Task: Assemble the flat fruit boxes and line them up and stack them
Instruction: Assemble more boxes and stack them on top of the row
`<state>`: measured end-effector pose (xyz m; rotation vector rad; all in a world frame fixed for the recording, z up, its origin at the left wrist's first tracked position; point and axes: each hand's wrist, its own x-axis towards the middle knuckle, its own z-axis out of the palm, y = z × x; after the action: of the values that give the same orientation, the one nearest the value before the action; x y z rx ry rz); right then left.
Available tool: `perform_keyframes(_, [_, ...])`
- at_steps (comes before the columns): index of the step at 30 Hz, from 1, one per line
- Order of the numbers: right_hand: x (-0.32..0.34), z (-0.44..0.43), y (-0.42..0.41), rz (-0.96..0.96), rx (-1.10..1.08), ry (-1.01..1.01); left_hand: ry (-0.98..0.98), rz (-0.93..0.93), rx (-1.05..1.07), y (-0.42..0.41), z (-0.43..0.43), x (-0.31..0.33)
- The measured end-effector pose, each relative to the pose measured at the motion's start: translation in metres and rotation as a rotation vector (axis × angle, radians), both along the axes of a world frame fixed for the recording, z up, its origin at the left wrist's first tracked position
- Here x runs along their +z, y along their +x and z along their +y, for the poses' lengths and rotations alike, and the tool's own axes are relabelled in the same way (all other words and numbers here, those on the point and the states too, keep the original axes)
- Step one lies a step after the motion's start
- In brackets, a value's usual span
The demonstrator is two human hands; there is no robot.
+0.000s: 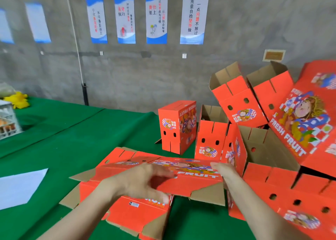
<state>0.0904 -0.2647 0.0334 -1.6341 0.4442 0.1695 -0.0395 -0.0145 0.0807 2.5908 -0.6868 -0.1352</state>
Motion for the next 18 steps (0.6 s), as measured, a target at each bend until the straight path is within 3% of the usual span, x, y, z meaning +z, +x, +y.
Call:
perform_keyframes(4, [0.006, -0.019, -0.014, 0.098, 0.114, 0.056, 0.094, -0.276, 0.066, -0.014, -0.023, 0.037])
perform_keyframes(7, [0.004, -0.039, -0.034, 0.051, 0.124, 0.227, 0.148, -0.477, 0.118, -0.016, -0.043, 0.061])
perform_keyframes(9, [0.009, -0.052, -0.047, 0.043, 0.123, 0.305, 0.158, -0.528, 0.104, -0.015, -0.057, 0.074])
perform_keyframes(12, [0.018, -0.070, -0.067, -0.023, 0.085, 0.210, 0.200, -0.510, 0.108, -0.010, -0.078, 0.092])
perform_keyframes(14, [0.022, -0.085, -0.077, -0.218, 0.028, 0.037, 0.197, -0.474, 0.092, -0.006, -0.096, 0.101])
perform_keyframes(18, [0.040, -0.119, -0.106, -0.843, -0.090, -0.290, 0.185, -0.428, 0.064, 0.000, -0.138, 0.111])
